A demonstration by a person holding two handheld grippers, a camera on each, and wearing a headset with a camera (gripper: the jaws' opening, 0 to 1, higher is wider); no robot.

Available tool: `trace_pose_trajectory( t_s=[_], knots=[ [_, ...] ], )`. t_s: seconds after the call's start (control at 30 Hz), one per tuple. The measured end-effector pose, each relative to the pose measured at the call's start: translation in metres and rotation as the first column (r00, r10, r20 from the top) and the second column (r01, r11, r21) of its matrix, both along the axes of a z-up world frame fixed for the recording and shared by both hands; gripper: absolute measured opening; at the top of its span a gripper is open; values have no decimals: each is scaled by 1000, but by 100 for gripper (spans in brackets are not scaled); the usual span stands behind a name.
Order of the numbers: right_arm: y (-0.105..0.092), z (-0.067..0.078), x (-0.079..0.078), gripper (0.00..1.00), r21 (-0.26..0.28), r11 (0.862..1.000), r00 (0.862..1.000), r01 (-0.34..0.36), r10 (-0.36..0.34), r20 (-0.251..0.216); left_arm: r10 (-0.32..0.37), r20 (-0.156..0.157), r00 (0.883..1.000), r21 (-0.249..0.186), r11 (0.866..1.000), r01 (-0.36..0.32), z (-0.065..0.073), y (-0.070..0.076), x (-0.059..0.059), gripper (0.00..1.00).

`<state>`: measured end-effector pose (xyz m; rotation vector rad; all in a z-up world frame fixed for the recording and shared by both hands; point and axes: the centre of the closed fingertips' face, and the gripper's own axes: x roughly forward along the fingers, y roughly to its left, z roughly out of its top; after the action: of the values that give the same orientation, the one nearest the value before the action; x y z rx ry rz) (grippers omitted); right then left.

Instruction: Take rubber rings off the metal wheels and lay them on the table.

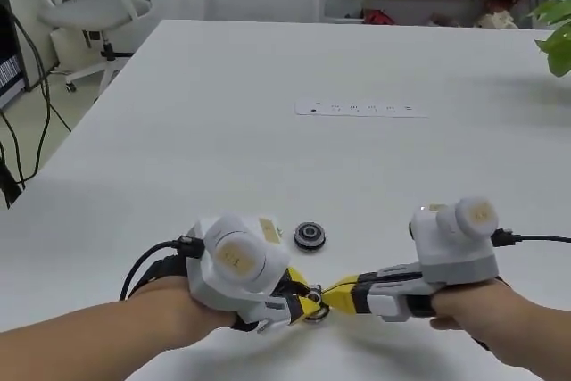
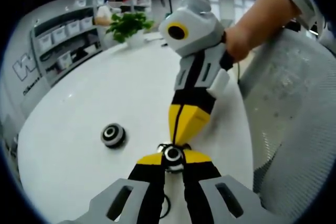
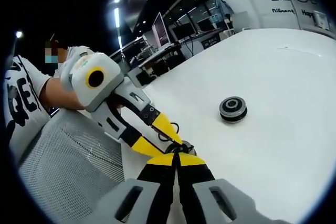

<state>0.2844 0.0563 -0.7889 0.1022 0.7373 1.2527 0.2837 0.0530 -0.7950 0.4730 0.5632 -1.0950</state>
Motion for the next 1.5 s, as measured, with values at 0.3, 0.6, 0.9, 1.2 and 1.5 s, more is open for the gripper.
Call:
trace_pose_trajectory(
  t_s=[0.3,0.6,0.9,1.2,1.5],
  knots=[
    [3,2,-6,0,12,1000,1000,-27,27,-1,-2,2,1000,-4,1000,2,1,0,0,12],
    [-1,1,-2,0,9,1000,1000,-7,7,-1,-5,0,1000,-15,1000,5,2,0,0,13],
    [-3,3,0,0,10,1000,1000,2,-2,0,-22,18,1000,-16,1000,22,2,-1,1,15],
    [-4,5,2,0,14,1000,1000,8,-8,0,-47,6,999,-23,999,47,5,-3,-3,21],
    [-4,7,3,0,21,1000,1000,9,-9,1,-53,9,999,-51,997,53,17,-2,-5,29]
  ],
)
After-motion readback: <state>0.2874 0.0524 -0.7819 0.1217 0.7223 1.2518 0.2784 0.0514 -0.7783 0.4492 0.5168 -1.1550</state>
